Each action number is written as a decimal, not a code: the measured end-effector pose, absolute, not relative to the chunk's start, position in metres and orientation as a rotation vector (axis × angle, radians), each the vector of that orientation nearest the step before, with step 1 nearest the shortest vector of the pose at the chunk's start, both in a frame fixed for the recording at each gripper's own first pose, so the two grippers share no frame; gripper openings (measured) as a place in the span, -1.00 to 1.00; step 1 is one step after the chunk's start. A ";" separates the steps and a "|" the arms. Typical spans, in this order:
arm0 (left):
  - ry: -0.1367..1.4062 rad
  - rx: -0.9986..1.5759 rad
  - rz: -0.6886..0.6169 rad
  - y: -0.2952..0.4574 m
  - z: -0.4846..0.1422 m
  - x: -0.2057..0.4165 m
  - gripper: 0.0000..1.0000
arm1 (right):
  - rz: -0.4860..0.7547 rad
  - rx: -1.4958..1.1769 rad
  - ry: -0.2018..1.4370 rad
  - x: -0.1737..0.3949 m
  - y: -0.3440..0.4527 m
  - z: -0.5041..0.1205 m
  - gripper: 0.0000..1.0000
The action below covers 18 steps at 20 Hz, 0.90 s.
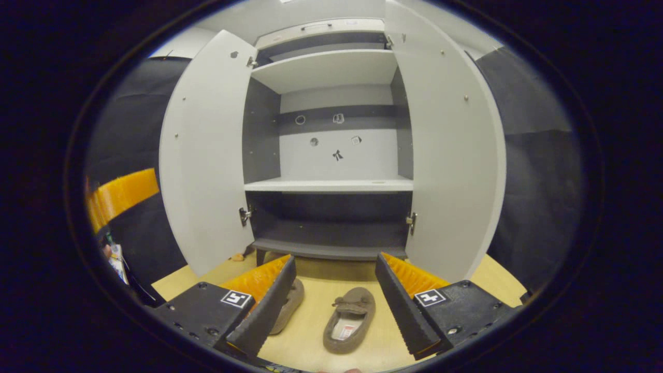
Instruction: Grab one shoe with the right hand and put it into the shoe cabinet, grab the other shoe with the left hand and put it into the shoe cabinet; then close the right door with the right hand and the left door with the left hand.
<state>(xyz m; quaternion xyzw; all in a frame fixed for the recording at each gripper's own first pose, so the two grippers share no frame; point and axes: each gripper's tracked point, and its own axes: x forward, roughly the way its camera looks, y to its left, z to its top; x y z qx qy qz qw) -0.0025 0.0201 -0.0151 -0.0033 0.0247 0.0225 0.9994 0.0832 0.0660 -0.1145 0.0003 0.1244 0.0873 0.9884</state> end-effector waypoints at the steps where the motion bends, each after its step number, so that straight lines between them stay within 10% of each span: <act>1: 0.053 -0.008 0.047 0.021 -0.016 -0.002 0.89 | 0.175 -0.013 0.289 0.088 0.067 -0.134 0.99; 18: 0.099 0.000 0.074 0.037 -0.028 -0.001 0.90 | 0.176 -0.078 0.690 0.124 0.084 -0.318 0.55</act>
